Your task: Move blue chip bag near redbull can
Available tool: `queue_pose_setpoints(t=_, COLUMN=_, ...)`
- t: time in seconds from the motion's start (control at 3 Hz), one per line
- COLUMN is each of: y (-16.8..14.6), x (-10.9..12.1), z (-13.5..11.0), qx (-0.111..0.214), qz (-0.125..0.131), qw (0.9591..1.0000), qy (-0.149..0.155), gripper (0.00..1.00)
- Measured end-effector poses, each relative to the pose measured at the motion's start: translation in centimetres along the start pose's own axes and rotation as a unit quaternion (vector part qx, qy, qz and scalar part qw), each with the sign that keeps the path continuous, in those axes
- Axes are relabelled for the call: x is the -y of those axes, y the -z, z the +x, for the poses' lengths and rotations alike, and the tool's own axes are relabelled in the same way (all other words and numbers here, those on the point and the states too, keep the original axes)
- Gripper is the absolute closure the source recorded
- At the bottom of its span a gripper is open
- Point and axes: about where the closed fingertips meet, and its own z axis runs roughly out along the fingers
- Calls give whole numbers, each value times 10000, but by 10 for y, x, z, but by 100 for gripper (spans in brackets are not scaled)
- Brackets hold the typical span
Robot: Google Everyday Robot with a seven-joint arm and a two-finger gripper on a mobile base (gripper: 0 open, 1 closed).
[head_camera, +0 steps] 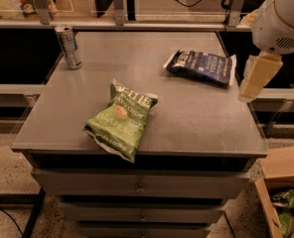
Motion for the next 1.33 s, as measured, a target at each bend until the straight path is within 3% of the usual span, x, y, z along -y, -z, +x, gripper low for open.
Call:
queue_pose_setpoints(t=0.33, y=0, x=0, z=0, qx=0, qz=0, qw=10000, qy=0, gripper=0)
queue_pose_setpoints(t=0.67, y=-9, x=6, z=-3, qx=148, qz=235, qw=9996, qy=4, gripper=0)
queue_pose_setpoints(t=1.33, y=-61, x=51, z=-10, qx=242, qz=1054, qw=9941, qy=11, gripper=0)
